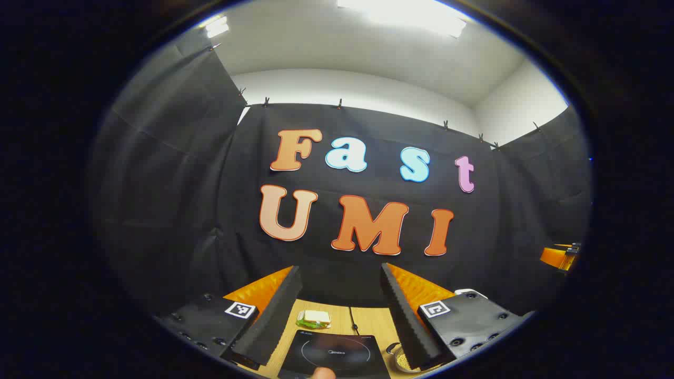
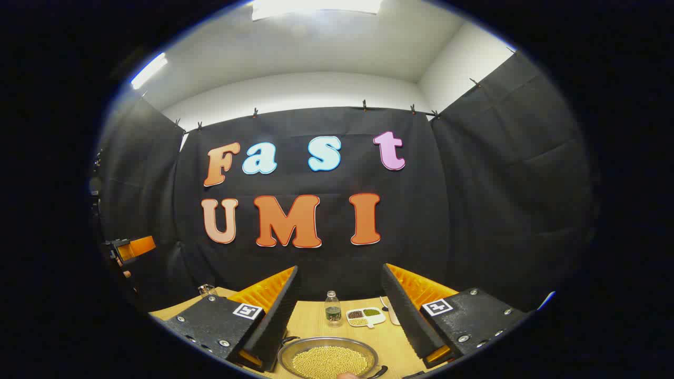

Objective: First push the handle of the pot to place it horizontally, then grasp the pot with both hands and set it on the induction cooktop.

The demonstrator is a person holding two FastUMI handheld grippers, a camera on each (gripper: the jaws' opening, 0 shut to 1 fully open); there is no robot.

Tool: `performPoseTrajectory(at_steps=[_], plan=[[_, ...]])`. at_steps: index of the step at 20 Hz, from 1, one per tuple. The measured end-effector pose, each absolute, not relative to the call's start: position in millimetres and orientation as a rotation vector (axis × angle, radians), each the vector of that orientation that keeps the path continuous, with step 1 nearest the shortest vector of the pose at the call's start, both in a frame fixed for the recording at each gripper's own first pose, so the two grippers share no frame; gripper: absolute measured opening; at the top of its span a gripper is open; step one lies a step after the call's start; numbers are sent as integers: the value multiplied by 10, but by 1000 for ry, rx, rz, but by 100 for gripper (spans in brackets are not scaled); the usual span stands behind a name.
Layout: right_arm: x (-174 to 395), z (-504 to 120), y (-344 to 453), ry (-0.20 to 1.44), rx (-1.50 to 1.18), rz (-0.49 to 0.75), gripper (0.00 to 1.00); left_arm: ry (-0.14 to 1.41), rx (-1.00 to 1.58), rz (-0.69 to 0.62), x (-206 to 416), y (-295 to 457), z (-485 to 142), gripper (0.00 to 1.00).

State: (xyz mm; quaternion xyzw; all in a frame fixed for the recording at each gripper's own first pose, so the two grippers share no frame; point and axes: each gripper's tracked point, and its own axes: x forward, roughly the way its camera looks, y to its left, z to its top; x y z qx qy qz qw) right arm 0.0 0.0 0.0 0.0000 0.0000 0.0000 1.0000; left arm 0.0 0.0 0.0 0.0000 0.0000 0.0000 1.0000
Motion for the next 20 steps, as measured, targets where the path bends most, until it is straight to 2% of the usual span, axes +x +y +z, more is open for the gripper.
performPoseTrajectory(at_steps=[1,6,7,13,14,15,17,18,20], plan=[[-7,-17,3,7,-5,6,95,-3,1,-3,-14,-15,10,99],[-41,-82,9,34,-2,37,95,5,8,-40,-40,-199,27,99],[-52,-72,-10,32,-3,34,100,4,8,-46,-44,-227,39,98],[-83,-64,-28,28,-4,44,100,12,3,-64,-76,-340,31,98],[-78,-62,-32,28,-5,44,95,12,7,-67,-77,-365,33,98],[-79,-59,-45,28,-4,44,100,13,11,-70,-80,-394,31,98],[-74,-70,-51,29,3,42,100,10,12,-76,-74,-427,58,98],[-73,-72,-57,31,6,43,95,9,13,-79,-77,-445,55,98],[-62,-94,-85,37,7,39,95,11,17,-85,-78,-472,46,98]])
